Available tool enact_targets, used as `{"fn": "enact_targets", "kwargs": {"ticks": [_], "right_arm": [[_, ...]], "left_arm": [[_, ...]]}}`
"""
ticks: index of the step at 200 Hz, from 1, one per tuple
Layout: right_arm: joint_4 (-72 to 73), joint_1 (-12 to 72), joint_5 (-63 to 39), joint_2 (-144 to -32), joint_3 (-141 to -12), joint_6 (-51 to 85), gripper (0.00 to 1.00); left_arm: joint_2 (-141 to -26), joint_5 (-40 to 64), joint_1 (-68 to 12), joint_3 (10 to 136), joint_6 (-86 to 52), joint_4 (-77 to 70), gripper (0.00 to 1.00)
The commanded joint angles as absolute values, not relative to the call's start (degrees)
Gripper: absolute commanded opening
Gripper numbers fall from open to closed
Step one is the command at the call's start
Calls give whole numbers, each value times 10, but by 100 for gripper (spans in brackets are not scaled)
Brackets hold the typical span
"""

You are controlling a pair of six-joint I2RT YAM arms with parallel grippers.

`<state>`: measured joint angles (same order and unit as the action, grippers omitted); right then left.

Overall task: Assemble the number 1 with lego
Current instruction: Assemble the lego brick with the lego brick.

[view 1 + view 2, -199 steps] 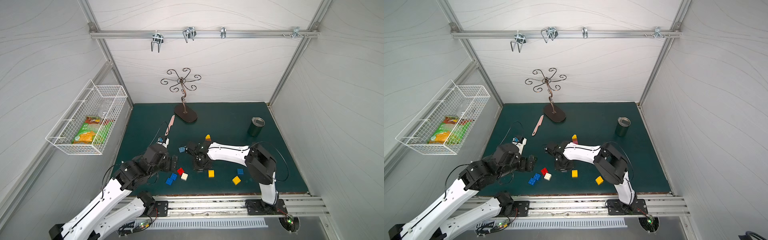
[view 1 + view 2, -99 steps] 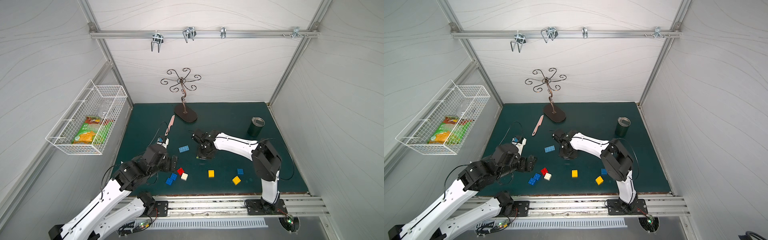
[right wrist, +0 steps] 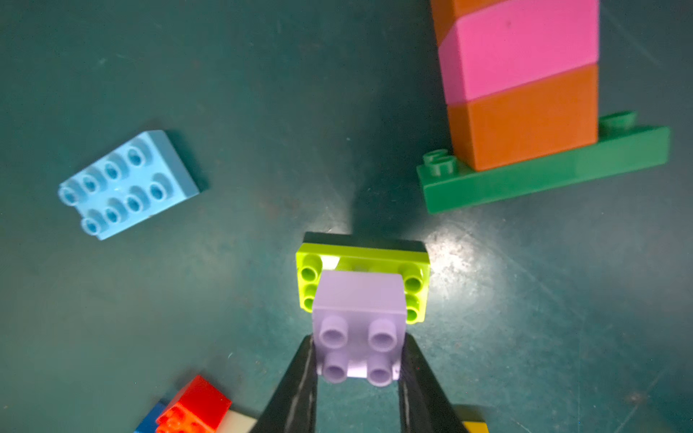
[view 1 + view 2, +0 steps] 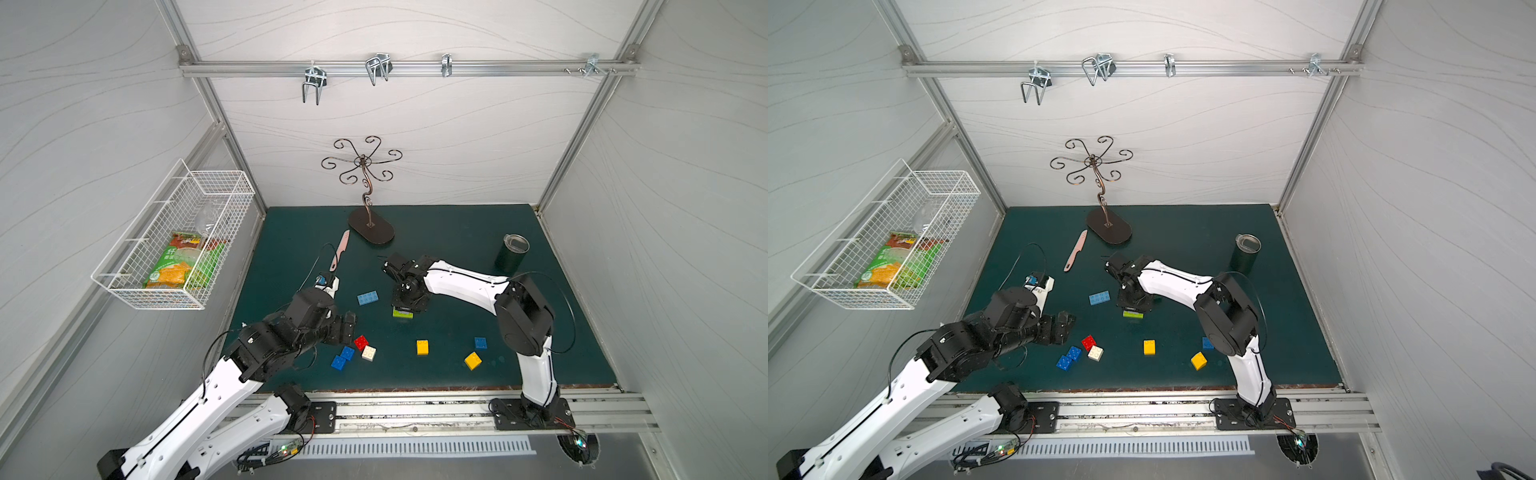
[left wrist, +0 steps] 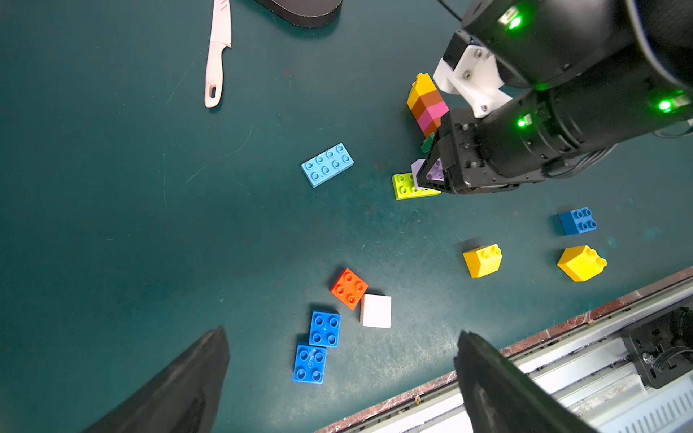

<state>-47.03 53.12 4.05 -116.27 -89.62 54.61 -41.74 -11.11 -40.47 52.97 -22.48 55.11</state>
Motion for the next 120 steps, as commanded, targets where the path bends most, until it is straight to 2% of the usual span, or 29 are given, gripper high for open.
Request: {"fn": "enact_targets", "kwargs": {"ticks": [1,120], "right_arm": [[-485,525,44,-1183,-897,555,11],[-518,519,46,-1257,-927,540,10]], "left_arm": [[-415,-105,-407,536,-217,526,99],[-418,-102,-406,536,-215,525,99]]}}
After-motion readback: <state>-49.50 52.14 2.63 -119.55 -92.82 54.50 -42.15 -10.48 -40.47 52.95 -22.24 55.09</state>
